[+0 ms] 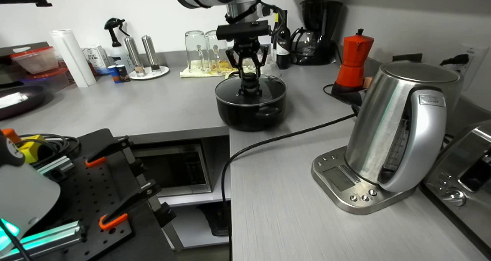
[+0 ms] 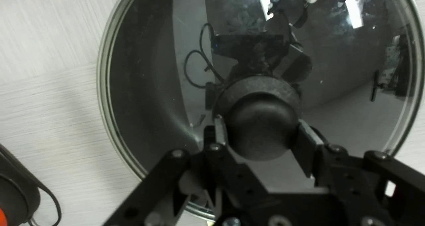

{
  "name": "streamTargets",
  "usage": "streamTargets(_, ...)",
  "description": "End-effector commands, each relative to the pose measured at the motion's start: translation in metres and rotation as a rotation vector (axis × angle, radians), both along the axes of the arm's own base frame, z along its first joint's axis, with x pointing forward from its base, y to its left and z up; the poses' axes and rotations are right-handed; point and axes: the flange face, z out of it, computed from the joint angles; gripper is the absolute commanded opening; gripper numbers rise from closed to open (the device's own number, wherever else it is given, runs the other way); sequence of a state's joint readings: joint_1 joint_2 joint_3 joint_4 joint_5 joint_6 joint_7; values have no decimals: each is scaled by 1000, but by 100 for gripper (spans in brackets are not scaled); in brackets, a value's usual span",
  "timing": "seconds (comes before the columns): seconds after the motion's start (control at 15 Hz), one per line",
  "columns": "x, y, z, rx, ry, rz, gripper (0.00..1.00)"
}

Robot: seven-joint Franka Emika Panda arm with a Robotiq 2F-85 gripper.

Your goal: Put the lid on the pot

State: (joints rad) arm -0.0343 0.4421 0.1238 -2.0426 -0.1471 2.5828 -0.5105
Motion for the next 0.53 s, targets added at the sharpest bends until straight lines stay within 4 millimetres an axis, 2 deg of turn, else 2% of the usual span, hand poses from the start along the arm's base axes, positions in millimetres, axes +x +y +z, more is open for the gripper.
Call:
streamTargets(0.0, -5, -4, 13, -1, -23, 3, 25)
streamTargets(0.27, -5, -4, 13, -3, -16, 4, 25)
streamTargets(0.33, -5, -4, 13, -4, -15, 4, 75)
streamTargets(0.47, -4, -4, 14, -4, -16, 4, 82)
